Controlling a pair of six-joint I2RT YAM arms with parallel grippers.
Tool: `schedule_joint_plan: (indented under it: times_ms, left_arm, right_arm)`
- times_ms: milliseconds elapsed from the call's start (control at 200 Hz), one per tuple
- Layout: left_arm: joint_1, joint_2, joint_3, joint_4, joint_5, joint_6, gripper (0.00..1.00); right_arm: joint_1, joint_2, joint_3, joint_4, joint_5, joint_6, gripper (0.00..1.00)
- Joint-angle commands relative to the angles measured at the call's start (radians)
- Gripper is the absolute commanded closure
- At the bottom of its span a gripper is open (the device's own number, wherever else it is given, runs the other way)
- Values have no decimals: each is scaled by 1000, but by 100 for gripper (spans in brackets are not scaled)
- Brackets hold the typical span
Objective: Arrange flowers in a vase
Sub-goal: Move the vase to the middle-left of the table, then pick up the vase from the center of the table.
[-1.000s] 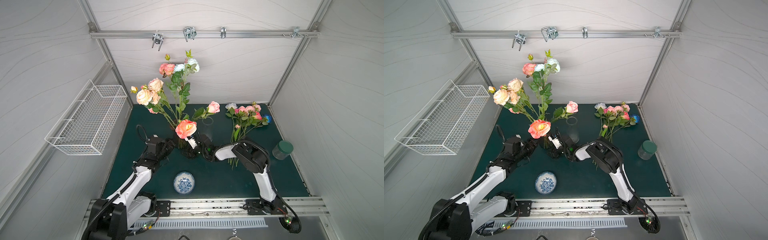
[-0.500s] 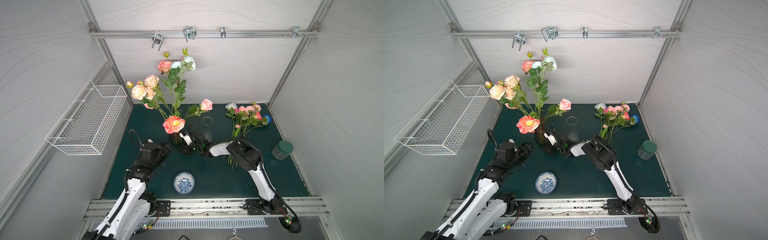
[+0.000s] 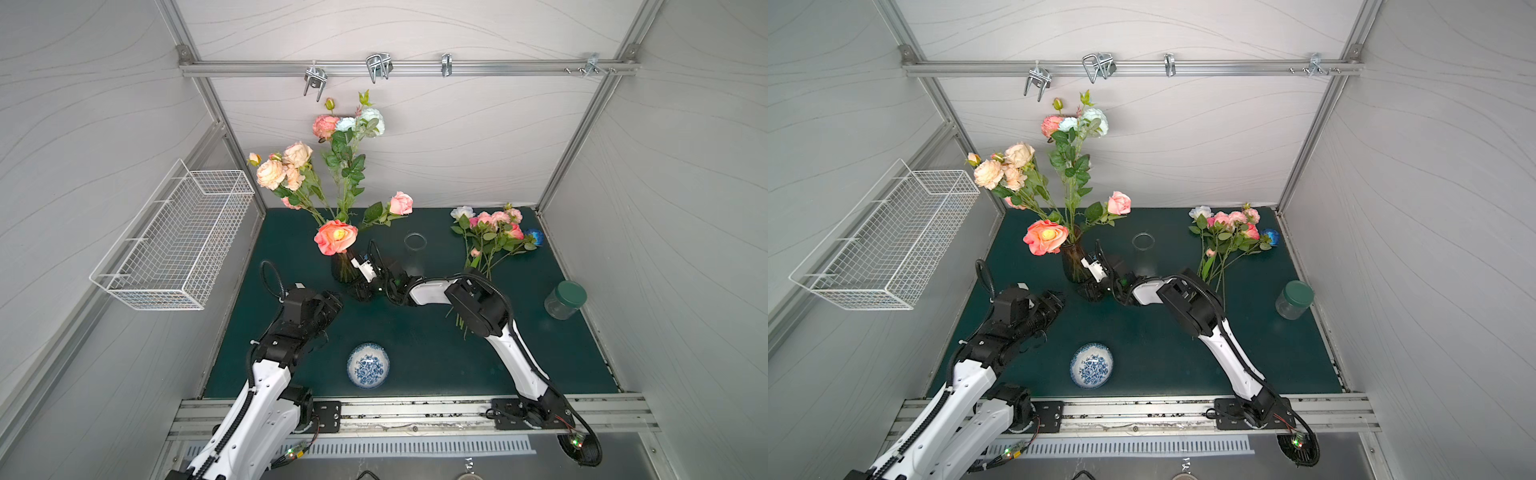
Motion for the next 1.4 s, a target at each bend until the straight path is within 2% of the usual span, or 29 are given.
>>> schedule_joint_plan:
  times_ms: [0,255,595,715,875,895,915,935,1045,1131,1241,1396]
  left_arm:
    - [3,-10,34,13,-16,20,26]
    - [3,-27,62,-3,0,74,23]
    - [-14,-60,95,-45,57,116,23]
    - [-73,-63,119,-48,41,140,23]
    - [-242,-18,177,-42,-45,199,22]
    - [-259,-12,186,-44,-54,210,21]
    - [-276,-6,194,-51,-65,219,21]
    - [-290,-1,202,-56,-73,230,20]
    - [-311,-6,219,-85,-78,266,13]
    - [-310,-40,210,-97,-84,278,10]
    - [-311,-80,197,-104,-82,279,9]
    - [-311,-106,199,-134,-89,278,10]
  right_arm:
    - [-10,30,13,-64,5,6,39]
    - [-1,-134,-231,87,-8,39,27]
    - [56,-478,-591,150,46,108,25]
    - [77,-673,-754,132,98,136,25]
    - [63,-991,-898,-35,222,119,19]
    - [54,-1032,-899,-73,244,114,18]
    - [42,-1070,-893,-127,262,111,3]
    - [29,-1105,-885,-181,275,103,1]
    - [-63,-1236,-818,-385,319,66,1]
    - [-131,-1255,-733,-480,337,51,1]
    - [-203,-1207,-605,-564,365,80,1]
    - [-264,-1031,-382,-663,379,82,11]
